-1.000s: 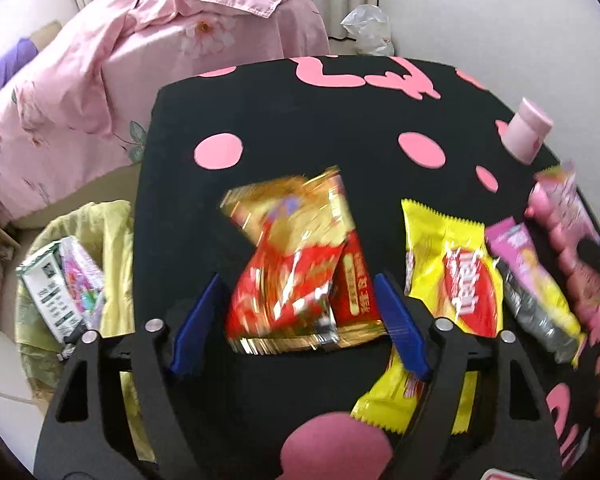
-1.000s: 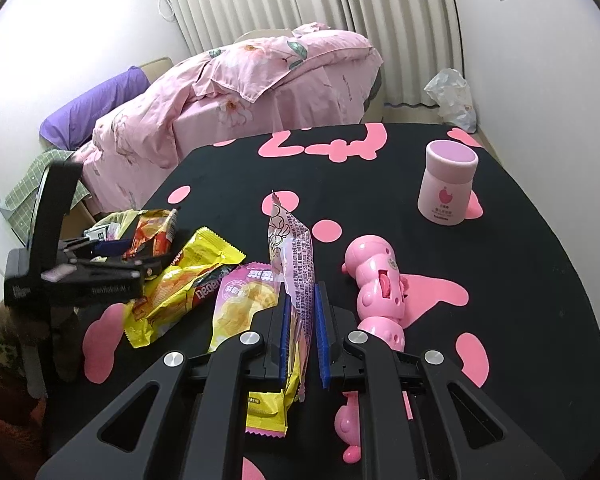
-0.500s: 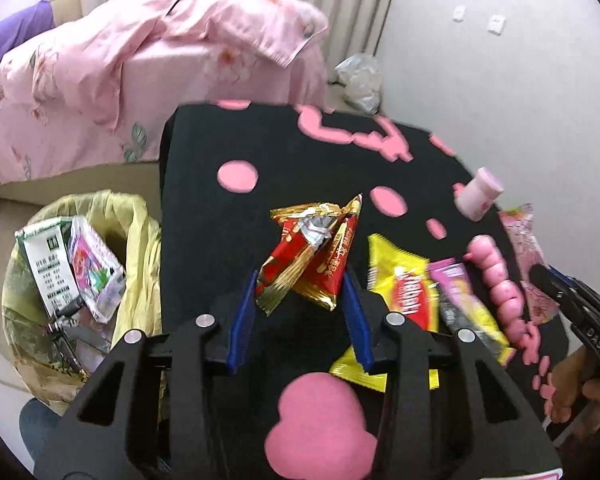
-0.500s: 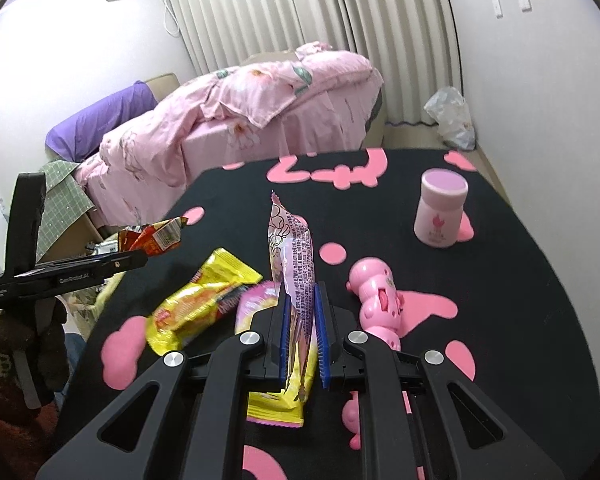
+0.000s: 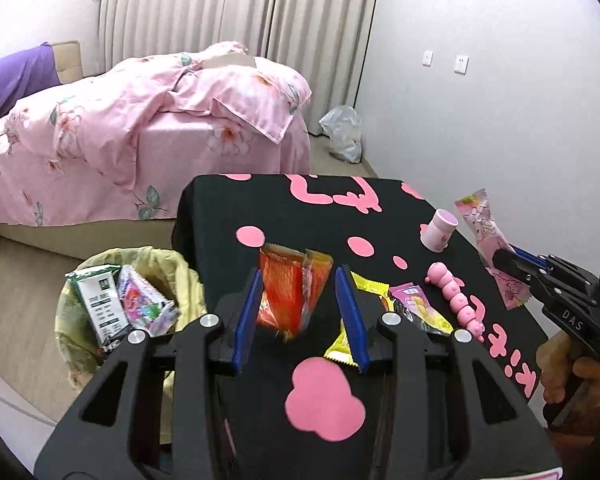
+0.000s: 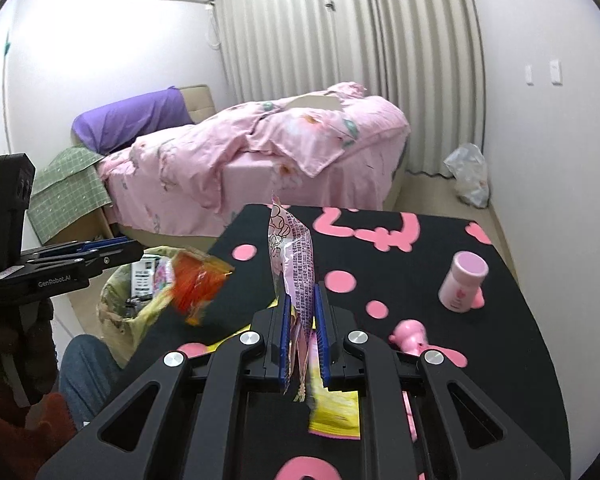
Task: Collect trash
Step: 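Carry the red-gold bag and pink packet to the trash bag and open both tools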
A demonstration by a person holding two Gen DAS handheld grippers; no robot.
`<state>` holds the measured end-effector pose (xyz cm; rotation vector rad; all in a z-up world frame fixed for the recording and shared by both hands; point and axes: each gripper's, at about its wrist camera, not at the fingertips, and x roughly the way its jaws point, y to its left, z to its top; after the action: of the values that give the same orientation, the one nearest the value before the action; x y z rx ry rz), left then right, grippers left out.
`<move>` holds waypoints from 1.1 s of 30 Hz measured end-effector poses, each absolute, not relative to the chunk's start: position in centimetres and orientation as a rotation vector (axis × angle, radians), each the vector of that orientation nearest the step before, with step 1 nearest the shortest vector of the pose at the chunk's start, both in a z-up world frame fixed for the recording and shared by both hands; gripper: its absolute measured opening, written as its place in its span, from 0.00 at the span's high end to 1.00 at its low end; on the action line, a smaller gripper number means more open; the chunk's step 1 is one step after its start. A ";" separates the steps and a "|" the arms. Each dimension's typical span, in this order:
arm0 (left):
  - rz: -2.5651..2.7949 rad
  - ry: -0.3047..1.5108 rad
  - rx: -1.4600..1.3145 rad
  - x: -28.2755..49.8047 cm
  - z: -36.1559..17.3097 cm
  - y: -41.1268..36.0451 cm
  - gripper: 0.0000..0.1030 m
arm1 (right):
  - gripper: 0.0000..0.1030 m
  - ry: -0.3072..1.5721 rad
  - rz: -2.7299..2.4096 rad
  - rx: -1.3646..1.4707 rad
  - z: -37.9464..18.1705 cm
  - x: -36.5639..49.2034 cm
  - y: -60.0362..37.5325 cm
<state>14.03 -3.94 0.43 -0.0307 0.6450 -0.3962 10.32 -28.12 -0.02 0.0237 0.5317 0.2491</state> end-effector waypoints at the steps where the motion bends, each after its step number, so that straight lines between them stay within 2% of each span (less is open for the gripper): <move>1: -0.397 0.643 -0.039 13.9 0.4 -3.4 0.67 | 0.88 0.532 0.254 0.018 0.1 10.4 -27.6; 3: -0.408 0.653 -0.072 14.1 0.0 -2.2 0.71 | 0.88 0.535 0.262 0.002 0.2 10.5 -26.7; 7: -0.448 0.684 -0.132 14.5 -1.5 -0.5 0.71 | 0.88 0.537 0.262 -0.014 0.2 10.5 -26.2; 8: -0.467 0.683 -0.148 14.6 -2.0 -0.2 0.67 | 0.88 0.544 0.259 -0.012 0.0 10.6 -26.3; 9: -0.482 0.684 -0.161 14.7 -2.5 -0.1 0.58 | 0.88 0.552 0.258 -0.003 -0.3 10.7 -26.6; 11: -0.524 0.703 -0.177 15.4 -3.8 -0.2 0.49 | 0.88 0.573 0.259 0.025 -0.9 11.0 -27.2; 18: -0.546 0.770 -0.029 18.8 -6.6 -4.0 0.39 | 0.88 0.604 0.246 0.030 -2.8 11.4 -28.2; 23: -0.520 0.838 0.154 22.4 -8.7 -7.3 0.39 | 0.88 0.624 0.238 0.050 -3.8 12.0 -28.9; 25: -0.505 0.873 0.183 23.5 -9.5 -8.0 0.40 | 0.88 0.627 0.235 0.055 -3.9 12.1 -29.1; 27: -0.477 0.897 0.190 24.1 -10.0 -8.2 0.53 | 0.88 0.627 0.235 0.057 -3.9 12.1 -29.2; 29: -0.480 0.911 0.130 24.2 -9.8 -7.7 0.61 | 0.88 0.624 0.236 0.058 -3.8 12.0 -29.3; 33: -0.470 0.885 0.035 23.3 -8.7 -6.3 0.67 | 0.88 0.612 0.237 0.059 -3.5 11.8 -29.3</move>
<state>23.27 -6.35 -8.68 0.0349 0.8853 -0.4704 11.81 -29.33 -3.49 0.0591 0.6125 0.2367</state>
